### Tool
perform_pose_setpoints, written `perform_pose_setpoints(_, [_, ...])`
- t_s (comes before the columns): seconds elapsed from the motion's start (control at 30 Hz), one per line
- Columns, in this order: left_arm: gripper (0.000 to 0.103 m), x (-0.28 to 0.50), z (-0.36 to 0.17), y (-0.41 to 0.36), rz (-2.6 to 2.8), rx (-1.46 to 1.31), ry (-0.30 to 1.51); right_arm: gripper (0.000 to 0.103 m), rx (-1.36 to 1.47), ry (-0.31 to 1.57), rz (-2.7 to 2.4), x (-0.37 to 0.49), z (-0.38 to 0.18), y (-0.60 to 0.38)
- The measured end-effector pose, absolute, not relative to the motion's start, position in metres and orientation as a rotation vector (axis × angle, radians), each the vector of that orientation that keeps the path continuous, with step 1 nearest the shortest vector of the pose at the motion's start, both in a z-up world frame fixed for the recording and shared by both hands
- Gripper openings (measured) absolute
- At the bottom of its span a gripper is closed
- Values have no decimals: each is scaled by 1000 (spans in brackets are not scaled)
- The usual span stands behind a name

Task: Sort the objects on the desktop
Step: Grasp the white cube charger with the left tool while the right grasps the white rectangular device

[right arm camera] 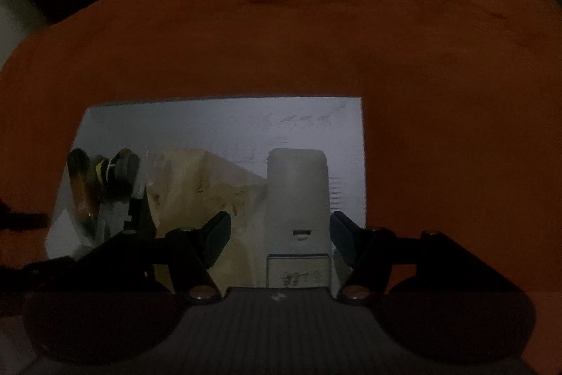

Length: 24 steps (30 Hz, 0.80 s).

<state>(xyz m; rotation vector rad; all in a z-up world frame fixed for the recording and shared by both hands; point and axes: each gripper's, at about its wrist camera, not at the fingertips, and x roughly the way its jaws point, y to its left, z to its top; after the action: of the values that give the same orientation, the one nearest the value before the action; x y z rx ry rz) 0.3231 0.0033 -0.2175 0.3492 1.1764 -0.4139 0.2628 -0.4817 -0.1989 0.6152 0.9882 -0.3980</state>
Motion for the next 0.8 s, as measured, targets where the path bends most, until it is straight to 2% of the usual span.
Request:
perform_pose_setpoints(0.2, [61, 327, -228, 2, -438, 347, 1217, 66, 577, 990, -422, 269, -206, -479])
perform_pose_setpoints(0.37, [61, 333, -238, -1, -436, 366, 1273, 67, 556, 1030, -416, 275, -214, -474])
perform_pose_setpoints(0.47, [54, 336, -237, -3, -455, 389, 1282, 67, 553, 1061, -429, 274, -219, -476])
perform_pose_setpoints(0.5, [53, 338, -237, -2, -449, 368, 1286, 66, 558, 1071, -436, 273, -221, -477])
perform_pose_setpoints(0.6, [52, 336, -236, 0, -444, 356, 1283, 49, 585, 1047, -429, 266, -221, -482])
perform_pose_setpoints(0.8, [52, 332, -235, 2, -426, 360, 1275, 49, 625, 1034, -392, 251, -219, -491])
